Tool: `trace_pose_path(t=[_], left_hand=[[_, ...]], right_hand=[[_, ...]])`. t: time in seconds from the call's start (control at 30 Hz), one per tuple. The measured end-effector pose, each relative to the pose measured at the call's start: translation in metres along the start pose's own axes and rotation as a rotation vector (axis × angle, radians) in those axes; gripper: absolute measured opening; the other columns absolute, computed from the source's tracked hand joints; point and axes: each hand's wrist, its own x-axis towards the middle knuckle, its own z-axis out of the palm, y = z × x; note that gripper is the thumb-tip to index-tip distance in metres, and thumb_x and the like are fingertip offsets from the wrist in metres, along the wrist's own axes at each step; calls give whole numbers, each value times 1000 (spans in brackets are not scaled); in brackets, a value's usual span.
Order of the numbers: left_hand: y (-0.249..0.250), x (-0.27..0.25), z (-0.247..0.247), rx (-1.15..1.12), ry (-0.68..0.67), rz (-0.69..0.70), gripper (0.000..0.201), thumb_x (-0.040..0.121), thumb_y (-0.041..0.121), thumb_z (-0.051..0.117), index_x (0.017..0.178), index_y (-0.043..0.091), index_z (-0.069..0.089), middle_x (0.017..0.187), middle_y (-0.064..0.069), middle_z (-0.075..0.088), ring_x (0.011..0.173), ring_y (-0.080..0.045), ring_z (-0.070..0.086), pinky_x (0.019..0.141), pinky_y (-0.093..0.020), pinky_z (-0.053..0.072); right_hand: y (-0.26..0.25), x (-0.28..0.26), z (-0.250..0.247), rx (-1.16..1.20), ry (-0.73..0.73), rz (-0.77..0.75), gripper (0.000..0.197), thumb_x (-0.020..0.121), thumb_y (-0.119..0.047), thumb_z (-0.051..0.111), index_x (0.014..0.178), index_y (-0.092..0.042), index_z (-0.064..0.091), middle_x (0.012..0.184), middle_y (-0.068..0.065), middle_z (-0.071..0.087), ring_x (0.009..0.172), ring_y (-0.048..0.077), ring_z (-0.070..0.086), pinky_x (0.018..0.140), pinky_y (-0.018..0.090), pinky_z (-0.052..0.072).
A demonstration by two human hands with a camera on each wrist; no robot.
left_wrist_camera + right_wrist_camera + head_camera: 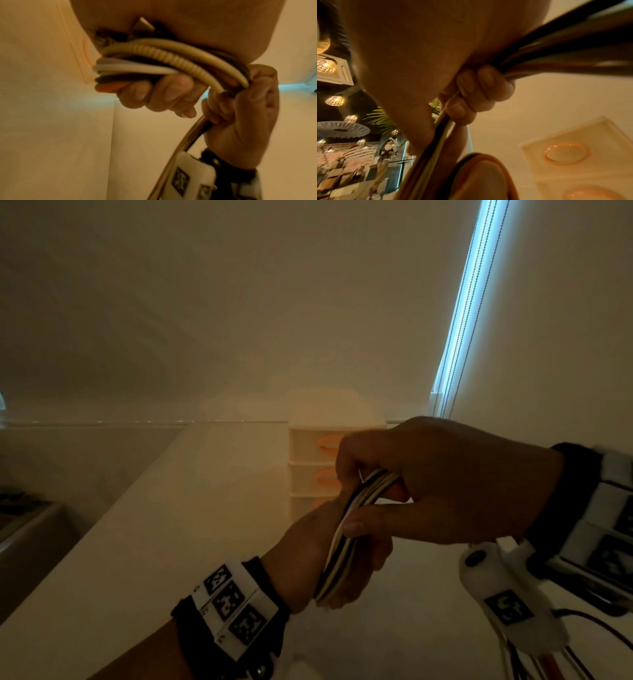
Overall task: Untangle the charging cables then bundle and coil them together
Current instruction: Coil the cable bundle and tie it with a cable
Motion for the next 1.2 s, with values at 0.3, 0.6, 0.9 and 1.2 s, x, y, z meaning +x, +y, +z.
trace_pose_path(t=[0.3,0.6,0.9,1.2], left_hand=[[3,-2,12,-253,-294,34,87,64,90,54,77,4,63,46,0,48,34,-9,43,40,-18,35],[7,-9,6,-183,-246,75,22,86,27,69,70,11,64,50,-3,53,41,-15,50,50,-31,37],[7,-12,10,-357,-363,123,37,93,33,65,74,4,53,45,6,51,36,-7,47,44,-27,36],[9,-4,5,-325,-258,76,31,94,21,57,68,7,49,36,4,41,29,-9,37,41,-21,31]], right_hand=[[18,17,20,235,216,-31,33,92,-52,52,85,-20,58,64,1,60,56,17,58,57,36,50],[26,24,71,549,458,14,70,99,-56,39,67,2,63,58,16,59,53,28,58,59,47,49],[16,34,85,922,538,119,50,96,-27,54,55,3,50,48,-2,45,44,9,42,48,23,38],[16,33,87,1077,544,187,48,91,-38,48,60,-2,52,50,-2,49,47,10,45,54,29,46]])
